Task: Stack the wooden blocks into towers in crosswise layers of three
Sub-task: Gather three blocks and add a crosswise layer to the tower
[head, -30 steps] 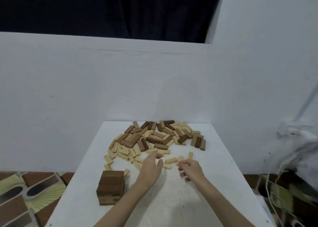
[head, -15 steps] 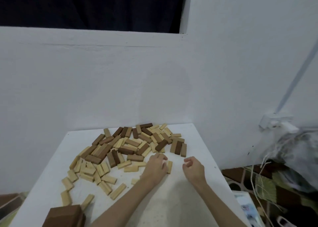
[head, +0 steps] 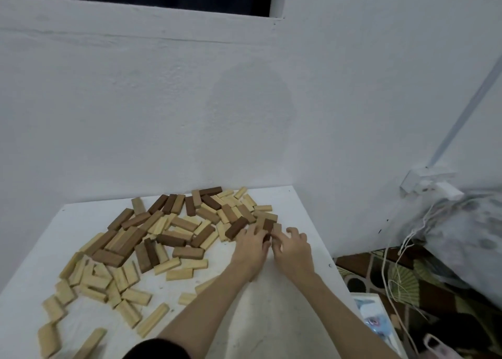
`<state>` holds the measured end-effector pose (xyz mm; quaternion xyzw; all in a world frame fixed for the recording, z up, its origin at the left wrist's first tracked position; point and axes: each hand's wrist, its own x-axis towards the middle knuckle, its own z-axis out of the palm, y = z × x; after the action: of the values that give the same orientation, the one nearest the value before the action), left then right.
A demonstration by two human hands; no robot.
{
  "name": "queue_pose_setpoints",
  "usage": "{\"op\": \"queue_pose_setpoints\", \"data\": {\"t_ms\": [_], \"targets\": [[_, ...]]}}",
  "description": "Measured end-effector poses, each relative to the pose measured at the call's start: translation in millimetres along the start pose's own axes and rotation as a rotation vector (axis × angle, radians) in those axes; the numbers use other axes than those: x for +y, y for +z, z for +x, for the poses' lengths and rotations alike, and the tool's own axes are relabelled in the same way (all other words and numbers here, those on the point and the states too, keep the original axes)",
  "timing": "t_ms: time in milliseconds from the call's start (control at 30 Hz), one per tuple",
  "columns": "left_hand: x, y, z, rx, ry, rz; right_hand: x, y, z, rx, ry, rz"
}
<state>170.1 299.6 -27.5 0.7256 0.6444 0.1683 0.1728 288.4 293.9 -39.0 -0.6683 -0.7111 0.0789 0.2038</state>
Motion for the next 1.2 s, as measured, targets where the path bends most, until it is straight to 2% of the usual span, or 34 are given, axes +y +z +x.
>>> {"op": "queue_pose_setpoints", "data": {"t_ms": [100,267,400,500,633,800,867,933,1033,1200], "targets": [[2,3,2,0.047,-0.053,-0.045,4,-7,-5,0.062,-0.028,0.023],[8,0,5,0.025,-0.092,0.044,12,-11,-8,-0.012,0.128,0.154],[15,-3,-1,-0.008,-0.076,-0.084,17,-15,-12,0.041,0.267,0.400],[16,-10,-20,0.046,0.001,-0.212,13,-21,-17,0.041,0.387,0.617],[8,-19,-54,0.114,0.050,-0.333,-3,-38,-29,-0.079,0.597,0.947],[-11,-29,-106,0.071,0.039,-0.390,-23,-35,-58,-0.161,0.668,1.210],[-19,-33,-129,0.032,0.040,-0.386,-31,-32,-70,-0.212,0.695,1.224],[-29,-36,-151,-0.007,0.033,-0.368,-44,-27,-83,-0.289,0.648,1.116],[-47,-41,-175,-0.036,-0.005,-0.312,-65,-21,-98,-0.349,0.514,0.899],[-69,-58,-200,-0.067,-0.066,-0.297,-95,-17,-115,-0.386,0.316,0.842]]}}
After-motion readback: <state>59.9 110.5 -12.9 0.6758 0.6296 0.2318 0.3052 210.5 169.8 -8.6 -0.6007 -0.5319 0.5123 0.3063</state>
